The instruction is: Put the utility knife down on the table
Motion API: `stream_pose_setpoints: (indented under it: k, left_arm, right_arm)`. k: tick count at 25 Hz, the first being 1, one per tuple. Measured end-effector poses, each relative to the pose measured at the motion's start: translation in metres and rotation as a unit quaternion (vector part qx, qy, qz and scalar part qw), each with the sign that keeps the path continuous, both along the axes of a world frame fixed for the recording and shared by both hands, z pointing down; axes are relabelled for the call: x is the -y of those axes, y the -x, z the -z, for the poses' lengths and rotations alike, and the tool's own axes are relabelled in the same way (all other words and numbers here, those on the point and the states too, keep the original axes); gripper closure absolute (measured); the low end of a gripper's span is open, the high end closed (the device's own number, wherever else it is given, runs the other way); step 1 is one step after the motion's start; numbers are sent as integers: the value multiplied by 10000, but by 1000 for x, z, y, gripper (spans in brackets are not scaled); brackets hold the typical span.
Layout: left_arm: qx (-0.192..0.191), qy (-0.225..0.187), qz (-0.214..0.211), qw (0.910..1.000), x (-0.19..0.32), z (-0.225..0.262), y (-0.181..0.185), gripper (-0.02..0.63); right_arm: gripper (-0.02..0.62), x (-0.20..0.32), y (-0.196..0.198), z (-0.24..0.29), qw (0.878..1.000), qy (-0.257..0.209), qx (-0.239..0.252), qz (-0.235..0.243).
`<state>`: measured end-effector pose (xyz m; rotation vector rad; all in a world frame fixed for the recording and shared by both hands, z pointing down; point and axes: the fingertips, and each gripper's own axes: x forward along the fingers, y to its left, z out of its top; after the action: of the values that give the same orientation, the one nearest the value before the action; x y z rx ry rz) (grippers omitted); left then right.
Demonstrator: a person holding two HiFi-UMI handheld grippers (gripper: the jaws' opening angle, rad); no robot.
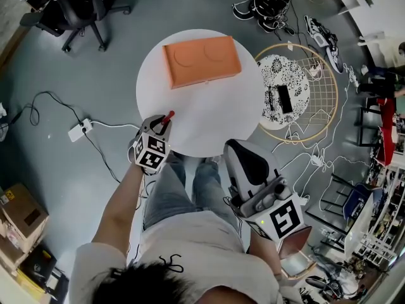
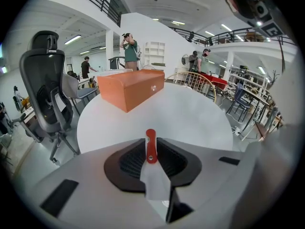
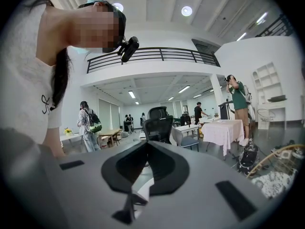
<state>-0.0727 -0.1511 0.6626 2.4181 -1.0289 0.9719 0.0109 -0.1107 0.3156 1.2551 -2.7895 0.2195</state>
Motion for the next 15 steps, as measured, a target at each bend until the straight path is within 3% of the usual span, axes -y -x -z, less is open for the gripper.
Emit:
stream_pose_setpoints:
  k: [15]
  left_arm:
    - [-61, -207, 156, 9996, -5, 22, -8, 595]
  right_arm:
    - [586, -15, -9, 10, 9998, -121, 50, 148]
